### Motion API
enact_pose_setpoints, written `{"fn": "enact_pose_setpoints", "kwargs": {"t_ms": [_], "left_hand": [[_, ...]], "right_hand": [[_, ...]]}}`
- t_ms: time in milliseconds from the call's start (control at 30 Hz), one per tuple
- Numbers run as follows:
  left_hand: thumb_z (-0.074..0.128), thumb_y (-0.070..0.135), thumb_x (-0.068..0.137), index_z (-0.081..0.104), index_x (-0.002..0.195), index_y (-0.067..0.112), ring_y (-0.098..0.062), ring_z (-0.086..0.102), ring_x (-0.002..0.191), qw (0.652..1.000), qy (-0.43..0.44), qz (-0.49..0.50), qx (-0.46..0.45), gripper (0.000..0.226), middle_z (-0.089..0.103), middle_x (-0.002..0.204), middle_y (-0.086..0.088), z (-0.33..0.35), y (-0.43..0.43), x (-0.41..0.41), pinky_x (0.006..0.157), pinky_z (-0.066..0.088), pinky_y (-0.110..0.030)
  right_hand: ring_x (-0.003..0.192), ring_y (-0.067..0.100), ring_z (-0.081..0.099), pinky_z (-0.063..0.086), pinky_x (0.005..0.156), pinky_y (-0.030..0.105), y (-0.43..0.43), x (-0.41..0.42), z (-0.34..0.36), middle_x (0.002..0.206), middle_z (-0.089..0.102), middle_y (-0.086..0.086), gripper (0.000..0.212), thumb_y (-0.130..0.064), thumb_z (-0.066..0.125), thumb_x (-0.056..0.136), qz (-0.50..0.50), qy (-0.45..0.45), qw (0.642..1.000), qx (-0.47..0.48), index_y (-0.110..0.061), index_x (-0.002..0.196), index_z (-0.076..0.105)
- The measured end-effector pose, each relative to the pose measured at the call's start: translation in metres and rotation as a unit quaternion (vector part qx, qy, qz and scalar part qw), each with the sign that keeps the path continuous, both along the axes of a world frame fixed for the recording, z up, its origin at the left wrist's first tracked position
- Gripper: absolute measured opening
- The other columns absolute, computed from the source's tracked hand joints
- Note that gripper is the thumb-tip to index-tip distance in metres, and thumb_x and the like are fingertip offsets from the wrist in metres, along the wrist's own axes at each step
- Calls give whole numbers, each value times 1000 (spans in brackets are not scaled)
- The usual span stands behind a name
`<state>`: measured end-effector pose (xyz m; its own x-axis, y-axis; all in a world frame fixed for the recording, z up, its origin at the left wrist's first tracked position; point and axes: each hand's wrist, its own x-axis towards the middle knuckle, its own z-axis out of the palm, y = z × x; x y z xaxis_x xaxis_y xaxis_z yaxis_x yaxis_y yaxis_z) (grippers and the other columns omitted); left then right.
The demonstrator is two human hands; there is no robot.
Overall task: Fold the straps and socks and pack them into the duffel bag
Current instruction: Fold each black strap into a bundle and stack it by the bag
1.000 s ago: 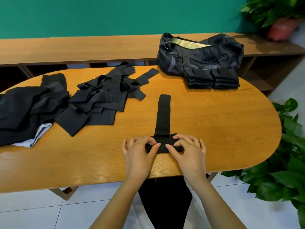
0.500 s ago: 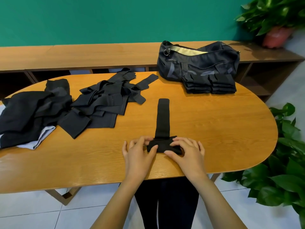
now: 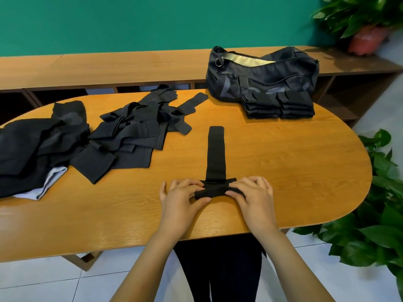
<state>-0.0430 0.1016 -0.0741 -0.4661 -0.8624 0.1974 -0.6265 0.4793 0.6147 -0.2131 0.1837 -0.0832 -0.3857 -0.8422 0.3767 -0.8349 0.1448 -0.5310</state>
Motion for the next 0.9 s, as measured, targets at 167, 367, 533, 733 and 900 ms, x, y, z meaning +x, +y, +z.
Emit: {"fn": "enact_pose_setpoints", "kwargs": {"t_ms": [167, 367, 533, 733, 900], "left_hand": [[66, 44, 84, 72, 92, 34, -4, 49, 97, 998, 55, 38, -14, 14, 59, 86, 23, 1, -5, -7, 111, 17, -41], [62, 43, 88, 49, 69, 32, -6, 49, 83, 996, 69, 51, -8, 25, 52, 73, 11, -5, -10, -16, 108, 22, -37], [54, 50, 88, 66, 93, 24, -5, 51, 92, 995, 94, 37, 12, 29, 61, 85, 13, -7, -11, -9, 111, 21, -39], [66, 40, 84, 66, 96, 34, -3, 48, 105, 994, 107, 29, 4, 13, 62, 97, 21, -4, -8, -9, 112, 20, -42], [61, 48, 83, 48, 104, 46, 2, 57, 97, 986, 156, 47, 24, 25, 65, 78, 18, -4, -8, -9, 115, 17, -44]], "right_hand": [[90, 4, 43, 33, 100, 40, 1, 2, -1, 83, 53, -23, 7, -29, 67, 87, -23, 8, 1000, -9, -28, 92, 71], [91, 0, 32, 32, 97, 34, 3, 2, 5, 83, 40, -29, 19, -42, 57, 92, -43, -18, 999, 14, -25, 98, 63], [101, -1, 35, 29, 98, 33, 4, -3, 0, 99, 56, -22, 37, -57, 45, 88, -19, -35, 999, 27, -28, 100, 65], [97, 6, 40, 36, 91, 33, 4, -5, 0, 88, 51, -21, 4, -36, 60, 92, -46, -118, 992, 7, -33, 94, 60], [95, 10, 51, 34, 97, 35, 2, -4, 2, 78, 60, -13, 29, -44, 65, 85, -55, -147, 988, -8, -37, 108, 47]]}}
